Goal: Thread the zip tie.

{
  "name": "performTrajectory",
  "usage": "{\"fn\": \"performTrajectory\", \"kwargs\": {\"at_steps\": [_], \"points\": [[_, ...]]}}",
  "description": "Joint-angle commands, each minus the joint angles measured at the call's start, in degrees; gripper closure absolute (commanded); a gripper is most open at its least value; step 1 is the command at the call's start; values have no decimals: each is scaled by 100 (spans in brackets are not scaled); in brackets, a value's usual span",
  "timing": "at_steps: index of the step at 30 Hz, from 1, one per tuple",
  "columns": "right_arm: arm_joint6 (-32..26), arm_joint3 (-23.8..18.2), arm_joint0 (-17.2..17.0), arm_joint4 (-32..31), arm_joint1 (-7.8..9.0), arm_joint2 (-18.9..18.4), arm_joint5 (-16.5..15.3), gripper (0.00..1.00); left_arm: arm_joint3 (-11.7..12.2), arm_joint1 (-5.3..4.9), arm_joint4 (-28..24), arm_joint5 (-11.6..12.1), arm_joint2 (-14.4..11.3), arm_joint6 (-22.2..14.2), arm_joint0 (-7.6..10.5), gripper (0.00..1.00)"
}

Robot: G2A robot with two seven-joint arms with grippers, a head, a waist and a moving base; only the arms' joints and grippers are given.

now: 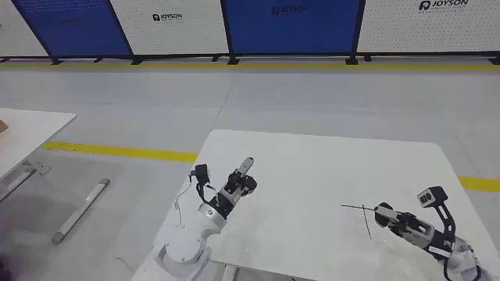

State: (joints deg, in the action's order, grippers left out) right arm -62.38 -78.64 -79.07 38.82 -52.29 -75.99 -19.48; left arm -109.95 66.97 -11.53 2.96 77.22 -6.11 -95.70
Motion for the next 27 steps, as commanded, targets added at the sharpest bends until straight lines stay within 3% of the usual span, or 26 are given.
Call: {"fn": "performTrajectory", "kwargs": {"at_steps": [1, 3, 7, 12, 20, 22, 27], "points": [[0, 0, 0, 0, 0, 0, 0, 100, -1, 0, 22, 7, -2, -2, 6, 0], [0, 0, 0, 0, 0, 0, 0, 100, 35, -18, 400, 111, -74, -193, -12, 0], [0, 0, 0, 0, 0, 0, 0, 100, 208, -42, 778, 50, -355, -865, 44, 0], [0, 0, 0, 0, 0, 0, 0, 100, 621, -1, 866, -105, -999, -1639, 449, 0], [0, 0, 0, 0, 0, 0, 0, 100, 621, -1, 866, -105, -999, -1639, 449, 0], [221, -85, -16, -100, -10, -27, 0, 100, 628, 3, 797, -61, -1010, -1611, 444, 0], [801, -613, -279, -498, -148, 26, 0, 100, 799, 41, -226, 141, -1033, -1769, 494, 0]]}}
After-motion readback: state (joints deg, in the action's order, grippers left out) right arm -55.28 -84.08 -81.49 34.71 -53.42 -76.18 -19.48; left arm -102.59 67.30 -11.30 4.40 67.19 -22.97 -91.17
